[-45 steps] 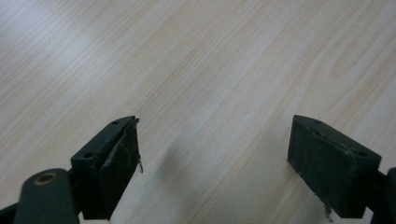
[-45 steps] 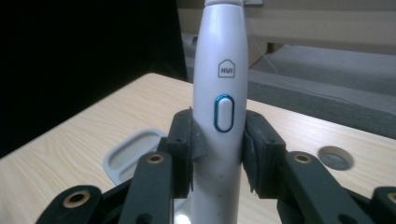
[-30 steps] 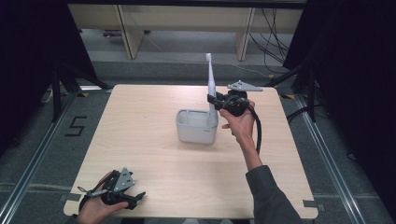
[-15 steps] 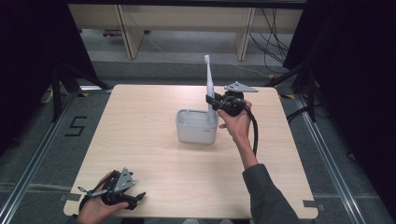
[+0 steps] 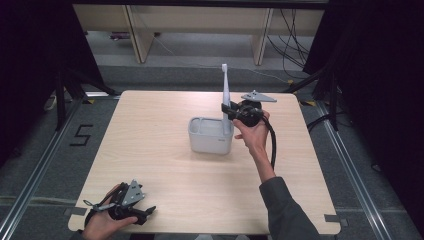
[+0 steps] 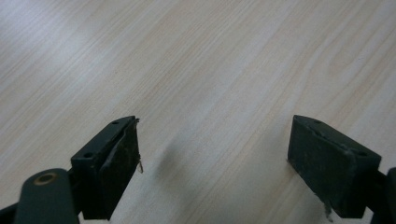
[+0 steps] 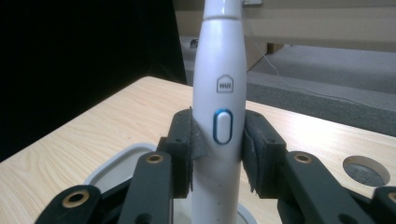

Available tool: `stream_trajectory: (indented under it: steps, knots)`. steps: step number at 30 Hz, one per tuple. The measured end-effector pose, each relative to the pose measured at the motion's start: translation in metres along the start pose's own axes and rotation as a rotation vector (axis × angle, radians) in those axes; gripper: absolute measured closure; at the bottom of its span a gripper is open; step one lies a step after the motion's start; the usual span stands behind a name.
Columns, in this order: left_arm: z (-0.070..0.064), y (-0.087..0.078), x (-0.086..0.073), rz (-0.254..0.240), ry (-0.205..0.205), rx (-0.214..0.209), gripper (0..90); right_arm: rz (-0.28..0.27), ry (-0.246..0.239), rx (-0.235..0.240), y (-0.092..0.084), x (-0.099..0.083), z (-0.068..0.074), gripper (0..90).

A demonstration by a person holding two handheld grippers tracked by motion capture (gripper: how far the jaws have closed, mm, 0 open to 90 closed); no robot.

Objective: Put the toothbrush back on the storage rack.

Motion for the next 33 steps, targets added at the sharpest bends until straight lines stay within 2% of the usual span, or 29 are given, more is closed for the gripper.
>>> stream_trajectory:
  steps: [5, 6, 10, 11, 22, 25, 27, 28, 29, 30, 31, 32, 33]
  knots:
    - [0.0, 0.0, 0.0, 0.002, 0.004, 0.002, 16.2, 0.028, 0.021, 0.015, 0.0, -0.005, 0.003, 66.4]
    - [0.0, 0.0, 0.0, 0.004, 0.005, 0.001, 16.2, 0.024, -0.001, 0.009, 0.001, -0.006, 0.002, 66.4]
    - [0.0, 0.0, 0.0, -0.001, -0.002, 0.001, 16.2, 0.032, -0.019, -0.015, 0.001, -0.011, 0.0, 66.5]
    - [0.0, 0.0, 0.0, 0.0, -0.001, 0.001, 16.2, 0.046, -0.003, -0.003, 0.001, -0.013, 0.001, 66.6]
    - [-0.001, 0.0, 0.0, 0.0, -0.003, -0.002, 16.2, 0.057, -0.044, -0.039, 0.004, -0.024, 0.0, 66.7]
    - [0.0, 0.001, 0.0, 0.002, -0.001, 0.0, 16.2, 0.075, -0.038, -0.037, 0.006, -0.028, 0.001, 66.7]
    - [-0.001, 0.001, 0.0, 0.0, -0.003, -0.001, 16.2, 0.072, -0.015, -0.041, 0.007, -0.029, 0.003, 66.7]
    - [-0.001, 0.001, -0.001, 0.004, 0.001, -0.002, 16.2, 0.07, -0.052, -0.047, 0.009, -0.03, -0.001, 66.7]
    - [-0.001, 0.001, -0.001, 0.004, 0.001, -0.002, 16.2, 0.07, -0.052, -0.047, 0.009, -0.03, -0.001, 66.7]
    - [-0.001, 0.0, -0.002, 0.015, 0.017, -0.006, 16.2, 0.077, -0.047, -0.048, 0.008, -0.031, -0.001, 66.6]
    - [-0.002, 0.0, -0.002, 0.017, 0.017, -0.012, 16.2, 0.084, -0.018, -0.05, 0.009, -0.033, -0.001, 66.6]
    - [-0.001, 0.0, -0.002, 0.017, 0.021, -0.01, 16.2, 0.072, -0.04, -0.057, 0.009, -0.032, -0.002, 66.6]
    - [-0.001, 0.0, -0.001, 0.016, 0.019, -0.008, 16.1, 0.077, -0.042, -0.044, 0.01, -0.033, -0.001, 66.6]
Point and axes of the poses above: each handheld gripper's, and its own axes: y roughly forward along the jaws, x roughly out of its top, z roughly to its left, the point moved 8 cm from there along y, roughly forward along the jaws, and after that the axes turned 13 degrees about z, right-handed, at the moved point
